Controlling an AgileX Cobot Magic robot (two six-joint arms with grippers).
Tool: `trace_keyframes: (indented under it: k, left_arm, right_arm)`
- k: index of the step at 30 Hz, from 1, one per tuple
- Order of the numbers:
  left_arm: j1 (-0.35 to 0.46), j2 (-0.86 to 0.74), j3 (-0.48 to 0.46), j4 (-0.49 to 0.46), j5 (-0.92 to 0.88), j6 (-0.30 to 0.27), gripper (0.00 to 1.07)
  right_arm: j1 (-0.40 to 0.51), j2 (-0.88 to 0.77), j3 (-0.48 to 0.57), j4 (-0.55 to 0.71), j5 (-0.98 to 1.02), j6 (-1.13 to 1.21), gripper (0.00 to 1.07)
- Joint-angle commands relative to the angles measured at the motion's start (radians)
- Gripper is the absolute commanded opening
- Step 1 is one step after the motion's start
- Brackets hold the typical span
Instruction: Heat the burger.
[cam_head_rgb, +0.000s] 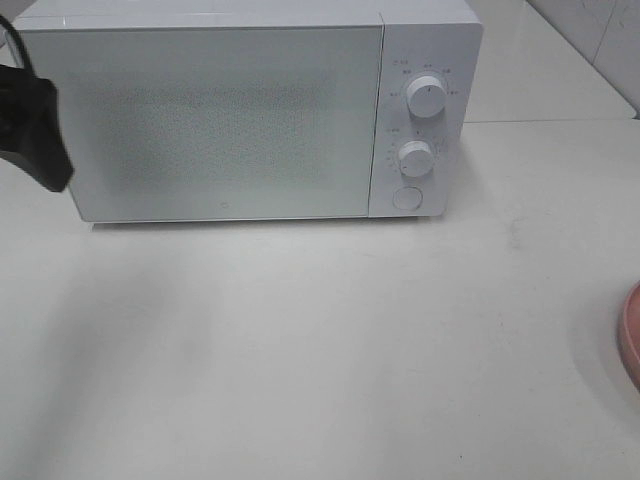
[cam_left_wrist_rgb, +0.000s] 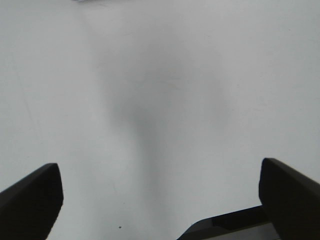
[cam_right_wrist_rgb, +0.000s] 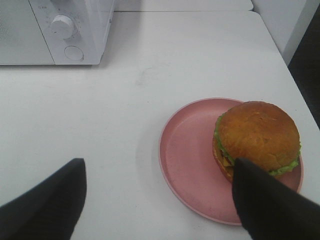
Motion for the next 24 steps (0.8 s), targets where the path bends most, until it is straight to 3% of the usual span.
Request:
trace_keyframes:
  k: [1, 5, 10, 12, 14, 15, 18, 20, 24]
  left_arm:
    - [0.054, -0.035, -0.004, -0.005, 0.045, 0.019, 0.99]
    - [0.136, -0.102, -0.004, -0.002, 0.102, 0.053, 0.99]
    - [0.172, -0.159, 0.01, 0.019, 0.126, 0.06, 0.99]
    - [0.197, -0.229, 0.111, 0.026, 0.112, 0.072, 0.99]
    - [0.2, -0.245, 0.14, 0.025, 0.106, 0.076, 0.99]
    - [0.205, -0.287, 0.218, 0.024, 0.083, 0.084, 0.99]
    - [0.205, -0.305, 0.258, 0.024, 0.072, 0.094, 0.99]
    - [0.205, -0.37, 0.364, 0.024, 0.038, 0.103, 0.99]
    - [0.205, -0.429, 0.455, 0.022, 0.025, 0.122, 0.99]
  right_arm:
    - [-0.007, -0.026, -0.001, 0.0, -0.009, -0.008, 0.76]
    - [-0.007, -0.026, -0.001, 0.0, -0.009, -0.008, 0.76]
    - [-0.007, -0.026, -0.001, 0.0, -0.009, -0.008, 0.76]
    - [-0.007, -0.026, -0.001, 0.0, -0.009, -0.008, 0.76]
    - [-0.007, -0.026, -0.001, 0.0, -0.009, -0.008, 0.76]
    - [-0.007, -0.026, -0.001, 0.0, -0.009, -0.008, 0.76]
    - [-0.007, -0.026, -0.001, 0.0, -0.009, -0.008, 0.76]
    - [-0.007, -0.026, -0.001, 0.0, -0.009, -0.008, 0.76]
    - [-0.007, -0.026, -0.001, 0.0, -0.009, -0.008, 0.76]
